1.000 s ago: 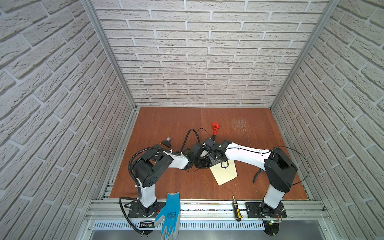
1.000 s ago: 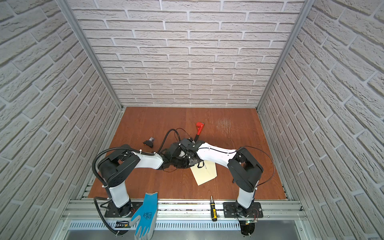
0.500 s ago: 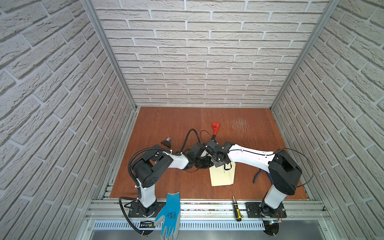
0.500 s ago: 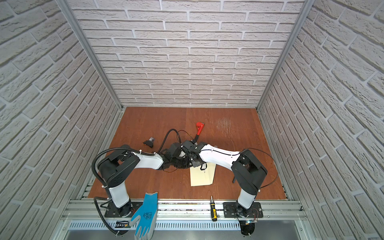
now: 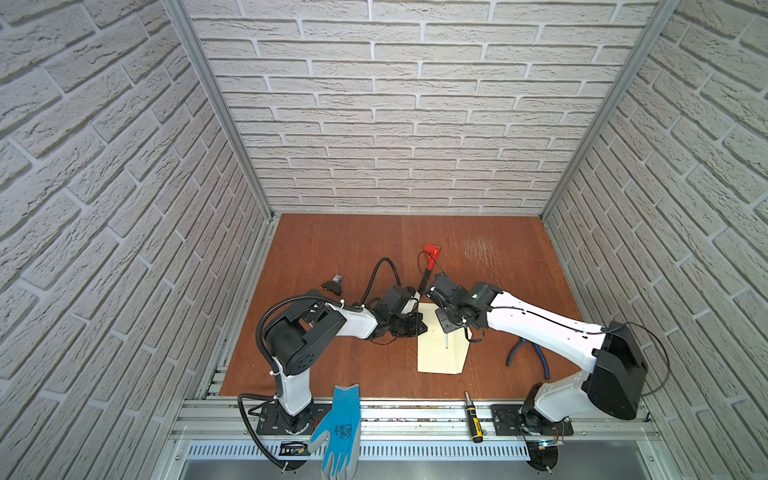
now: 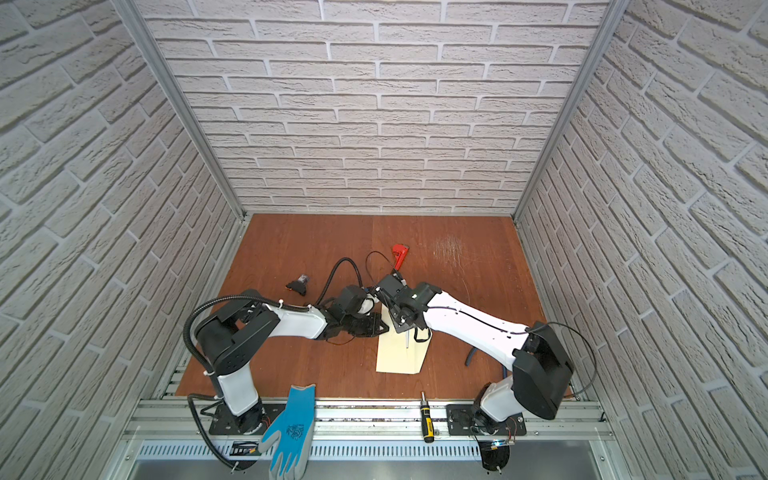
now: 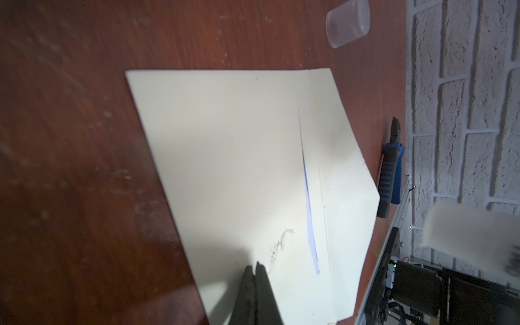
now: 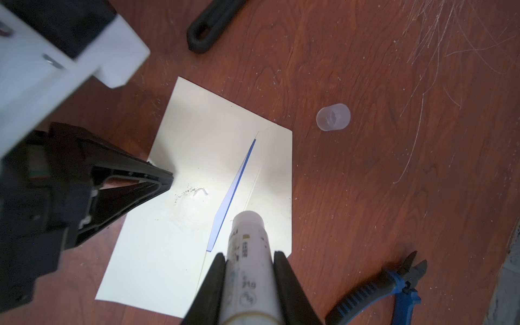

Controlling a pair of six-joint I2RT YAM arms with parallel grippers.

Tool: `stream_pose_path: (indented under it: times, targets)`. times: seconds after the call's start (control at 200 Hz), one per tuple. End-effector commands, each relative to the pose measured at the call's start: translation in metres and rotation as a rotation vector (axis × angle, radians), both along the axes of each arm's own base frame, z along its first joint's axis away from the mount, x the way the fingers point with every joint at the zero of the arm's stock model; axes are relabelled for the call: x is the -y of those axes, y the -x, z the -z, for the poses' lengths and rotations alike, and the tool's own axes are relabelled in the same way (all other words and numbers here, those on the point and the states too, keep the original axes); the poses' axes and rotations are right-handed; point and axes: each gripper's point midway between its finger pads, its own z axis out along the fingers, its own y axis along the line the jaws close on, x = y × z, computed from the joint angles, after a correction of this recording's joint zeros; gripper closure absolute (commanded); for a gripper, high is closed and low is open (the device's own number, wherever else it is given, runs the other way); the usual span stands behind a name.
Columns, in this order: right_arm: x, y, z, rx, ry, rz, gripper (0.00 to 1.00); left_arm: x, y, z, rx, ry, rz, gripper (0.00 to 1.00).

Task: Place the letter into the envelope and seal it
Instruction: 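Lift the glue stick with the right gripper while the left gripper draws back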

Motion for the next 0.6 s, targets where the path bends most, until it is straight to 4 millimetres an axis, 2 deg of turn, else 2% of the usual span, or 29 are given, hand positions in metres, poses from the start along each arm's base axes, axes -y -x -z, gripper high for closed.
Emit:
stream_pose_path:
  times: [0.0,0.13,0.22,0.305,0.42,0.595]
  targets:
    - [-0.004,-0.001,-0.034,0.068,-0.133,0.021,0.95,-0.017,0.012,0.014,-0.044,-0.098,-0.006,1.0]
    - [-0.009,0.0,-0.066,0.152,-0.282,0.017,0.95,-0.006,-0.001,-0.023,0.031,-0.042,0.004,1.0]
    - [-0.011,0.0,-0.091,0.232,-0.382,0.0,0.95,0.001,-0.009,-0.059,0.104,0.005,0.013,0.84]
    - [-0.012,0.001,-0.108,0.296,-0.443,-0.018,0.95,0.004,-0.015,-0.091,0.168,0.034,0.013,0.73]
    - [-0.013,0.002,-0.125,0.369,-0.495,-0.062,0.95,-0.003,-0.022,-0.125,0.23,0.049,-0.017,0.62]
    - [-0.025,0.002,-0.151,0.506,-0.591,-0.183,0.94,-0.032,-0.025,-0.186,0.363,0.124,-0.156,0.48]
